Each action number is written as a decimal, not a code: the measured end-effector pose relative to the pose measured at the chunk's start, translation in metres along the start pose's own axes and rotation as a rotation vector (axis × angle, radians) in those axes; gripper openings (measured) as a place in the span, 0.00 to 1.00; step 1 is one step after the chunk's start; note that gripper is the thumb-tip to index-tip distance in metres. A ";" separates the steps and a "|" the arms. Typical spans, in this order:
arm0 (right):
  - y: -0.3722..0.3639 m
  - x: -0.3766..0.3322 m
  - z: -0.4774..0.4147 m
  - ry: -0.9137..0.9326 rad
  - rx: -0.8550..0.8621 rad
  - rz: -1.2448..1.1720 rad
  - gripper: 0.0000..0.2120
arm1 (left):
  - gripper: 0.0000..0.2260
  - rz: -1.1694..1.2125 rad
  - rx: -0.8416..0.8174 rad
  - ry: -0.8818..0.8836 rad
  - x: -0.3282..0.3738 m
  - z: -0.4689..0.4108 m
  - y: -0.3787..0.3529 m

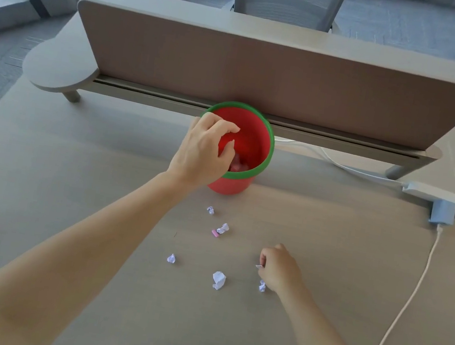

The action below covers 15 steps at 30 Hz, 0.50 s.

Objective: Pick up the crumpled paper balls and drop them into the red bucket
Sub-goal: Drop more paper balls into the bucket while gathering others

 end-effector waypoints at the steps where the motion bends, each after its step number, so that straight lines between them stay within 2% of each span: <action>1: -0.001 -0.003 -0.001 -0.003 -0.013 0.002 0.16 | 0.11 -0.003 -0.003 0.001 0.000 0.000 0.000; 5: 0.004 -0.016 -0.004 0.031 0.006 -0.046 0.10 | 0.09 -0.014 -0.025 0.000 -0.004 0.005 -0.002; 9: 0.025 -0.059 -0.006 0.234 0.098 -0.150 0.10 | 0.09 -0.012 -0.037 -0.008 -0.008 0.011 0.000; 12: 0.030 -0.101 -0.015 0.387 0.095 -0.098 0.12 | 0.08 -0.024 -0.045 -0.024 -0.009 0.016 0.001; 15: 0.017 -0.126 -0.032 0.462 0.033 0.017 0.16 | 0.07 -0.029 -0.048 -0.028 -0.011 0.021 0.003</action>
Point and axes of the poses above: each hand's wrist, its own z-axis away from the middle knuckle, its own y-axis out of the back of the hand, x = y × z, the point moved 9 cm from there along -z, towards the middle knuckle, and after that the axes turned 3 degrees about -x, right-handed, at the moved point
